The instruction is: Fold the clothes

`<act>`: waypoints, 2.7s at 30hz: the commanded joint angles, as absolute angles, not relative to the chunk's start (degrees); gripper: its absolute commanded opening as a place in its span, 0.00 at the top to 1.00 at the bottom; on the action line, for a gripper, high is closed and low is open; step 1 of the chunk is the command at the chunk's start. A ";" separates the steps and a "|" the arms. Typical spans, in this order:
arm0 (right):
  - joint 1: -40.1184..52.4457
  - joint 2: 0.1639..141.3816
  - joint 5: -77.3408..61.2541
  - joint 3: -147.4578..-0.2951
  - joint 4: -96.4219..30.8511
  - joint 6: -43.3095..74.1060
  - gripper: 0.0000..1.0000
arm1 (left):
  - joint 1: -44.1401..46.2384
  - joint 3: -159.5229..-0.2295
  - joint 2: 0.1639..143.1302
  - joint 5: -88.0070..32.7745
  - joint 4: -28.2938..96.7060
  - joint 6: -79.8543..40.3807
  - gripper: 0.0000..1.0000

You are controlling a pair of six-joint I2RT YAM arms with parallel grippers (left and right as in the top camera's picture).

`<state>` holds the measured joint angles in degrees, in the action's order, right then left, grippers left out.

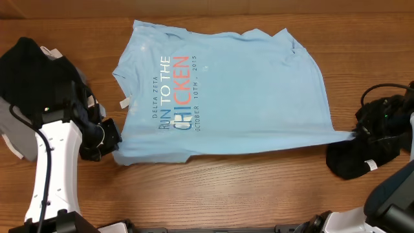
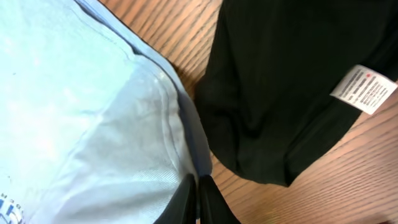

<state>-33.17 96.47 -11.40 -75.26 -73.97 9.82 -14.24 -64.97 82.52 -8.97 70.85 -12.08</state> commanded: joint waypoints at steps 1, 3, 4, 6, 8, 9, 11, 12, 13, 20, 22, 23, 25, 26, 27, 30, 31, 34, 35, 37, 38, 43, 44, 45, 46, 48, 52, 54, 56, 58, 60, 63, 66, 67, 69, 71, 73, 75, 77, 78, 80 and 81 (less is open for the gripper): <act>-33.01 95.55 -11.51 -74.41 -73.80 10.24 0.96 | -14.28 -64.64 81.71 -8.54 73.01 -12.86 0.96; -32.84 95.50 -12.67 -74.32 -73.52 9.93 0.96 | -14.28 -64.60 81.45 -8.60 73.52 -12.95 0.96; -31.66 95.50 -15.77 -74.32 -72.16 7.79 0.96 | -14.28 -64.60 81.41 -9.21 72.69 -13.37 0.96; -28.69 95.53 -15.29 -74.32 -69.47 7.66 0.96 | -14.26 -64.60 81.41 -11.97 70.83 -13.58 0.96; -25.93 95.53 -12.45 -74.32 -66.32 8.36 0.96 | -14.26 -64.60 81.41 -14.13 68.64 -14.50 0.96; -25.17 95.53 -11.29 -74.32 -65.06 9.43 0.96 | -14.26 -64.60 81.41 -14.83 67.13 -15.51 0.96; -23.64 95.53 -11.03 -74.32 -60.97 10.72 0.96 | -14.26 -64.60 81.43 -14.87 64.18 -17.87 0.96; -23.07 95.53 -11.22 -74.32 -58.72 10.72 0.96 | -14.26 -64.60 81.43 -14.90 62.96 -18.79 0.96; -22.65 95.53 -11.25 -74.32 -56.99 10.70 0.96 | -14.26 -64.60 81.43 -14.87 62.00 -19.53 0.96; -21.82 95.90 -11.20 -74.30 -48.21 10.68 0.96 | -14.22 -64.60 82.65 -14.85 53.95 -20.91 0.96; -21.82 96.66 -11.18 -74.30 -46.68 10.66 0.96 | -14.22 -64.60 83.55 -14.87 51.18 -20.91 0.96; -21.82 97.03 -11.20 -74.30 -46.28 10.66 0.96 | -14.22 -64.60 83.83 -14.87 50.59 -21.06 0.96; -21.80 98.15 -11.20 -74.30 -45.84 10.66 0.96 | -14.22 -64.60 85.12 -14.94 48.86 -21.45 0.96; -21.82 98.89 -11.20 -74.30 -45.58 10.66 0.96 | -14.22 -64.60 86.35 -15.14 47.75 -21.47 0.96; -21.82 99.20 -11.20 -74.30 -45.39 10.68 0.96 | -14.22 -64.60 87.07 -15.22 47.20 -21.47 0.96; -21.82 99.66 -11.20 -74.30 -44.36 10.68 0.96 | -14.22 -64.60 89.45 -17.21 44.62 -21.45 0.96; -21.82 99.85 -11.20 -74.30 -43.55 10.66 0.96 | -14.22 -64.60 90.91 -19.70 42.44 -21.45 0.96; -21.80 100.12 -11.20 -74.30 -42.41 10.68 0.96 | -14.22 -64.60 92.92 -22.83 38.63 -21.45 0.96; -21.80 100.16 -11.22 -74.30 -42.00 10.68 0.96 | -14.22 -64.60 93.67 -23.90 37.08 -21.47 0.96; -21.80 100.73 -11.22 -74.30 -41.36 10.68 0.96 | -14.20 -64.58 95.42 -25.34 34.06 -21.47 0.96; -21.80 101.19 -11.22 -74.30 -41.17 10.68 0.96 | -14.17 -64.60 96.16 -25.34 33.10 -21.47 0.96; -21.43 103.72 -12.80 -74.30 -39.57 10.61 0.96 | -12.91 -64.60 98.19 -25.30 31.11 -21.45 0.96; -21.17 103.94 -12.78 -74.30 -39.05 10.55 0.96 | -12.53 -64.60 98.52 -25.12 30.72 -21.45 0.96; -20.71 103.98 -12.75 -74.30 -38.04 10.46 0.96 | -12.03 -64.60 99.02 -25.10 30.20 -21.47 0.96; -20.18 103.98 -12.73 -74.30 -36.95 10.44 0.96 | -11.55 -64.60 99.68 -25.06 29.50 -21.50 0.96; -19.25 103.98 -12.73 -74.30 -34.92 10.48 0.96 | -10.90 -64.60 100.55 -25.02 28.38 -21.52 0.96; -17.80 104.14 -12.71 -74.30 -32.62 10.48 0.96 | -10.79 -64.60 101.10 -24.56 27.44 -21.52 0.96; -17.12 104.62 -12.71 -74.30 -31.11 10.48 0.95 | -10.79 -64.60 101.10 -23.55 26.37 -22.06 0.96; -16.86 105.12 -12.69 -74.30 -30.20 10.50 0.95 | -10.79 -64.60 101.10 -23.59 25.30 -22.37 0.96; -16.82 105.60 -12.69 -74.30 -29.61 10.50 0.95 | -10.79 -64.60 101.10 -23.57 24.69 -22.81 0.96; -16.82 105.97 -12.53 -74.30 -29.15 10.52 0.88 | -10.79 -64.60 101.10 -23.57 24.18 -23.00 0.96; -16.82 106.21 -12.49 -74.30 -28.47 10.48 0.79 | -10.79 -64.60 101.10 -23.57 22.81 -23.03 0.96; -16.82 106.21 -12.49 -74.30 -28.49 10.48 0.75 | -10.79 -64.60 101.10 -23.53 22.61 -23.20 0.96; -16.82 106.21 -12.47 -74.30 -29.02 10.48 0.75 | -10.79 -64.60 101.10 -23.55 22.65 -23.22 0.96; -16.82 106.21 -12.47 -74.30 -30.39 10.48 0.75 | -10.79 -64.60 101.10 -23.59 22.68 -23.40 0.96; -16.82 106.30 -12.45 -74.30 -33.21 10.48 0.80 | -10.79 -64.60 101.10 -23.64 22.94 -23.40 0.96; -16.82 106.61 -12.47 -74.15 -35.46 10.48 0.84 | -10.79 -64.60 101.10 -23.77 23.64 -23.38 0.96; -16.82 106.87 -12.43 -73.06 -35.64 10.48 0.87 | -10.79 -64.60 101.10 -23.88 23.99 -23.38 0.96; -16.82 107.31 -11.35 -71.31 -35.07 10.46 0.87 | -10.79 -64.60 101.10 -24.05 24.01 -23.38 0.96; -16.82 107.92 -11.09 -70.15 -34.24 10.46 0.87 | -10.79 -64.60 101.10 -24.12 24.01 -23.40 0.96; -16.82 109.19 -11.00 -68.64 -32.42 10.48 0.87 | -10.79 -64.60 101.10 -25.93 23.99 -23.40 0.96; -16.82 110.08 -10.98 -68.45 -32.12 10.48 0.87 | -10.79 -64.60 101.10 -27.03 23.94 -23.40 0.96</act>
<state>-17.10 107.61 -11.77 -70.22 -33.30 10.48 -10.90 -64.69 100.75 -24.25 24.10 -22.59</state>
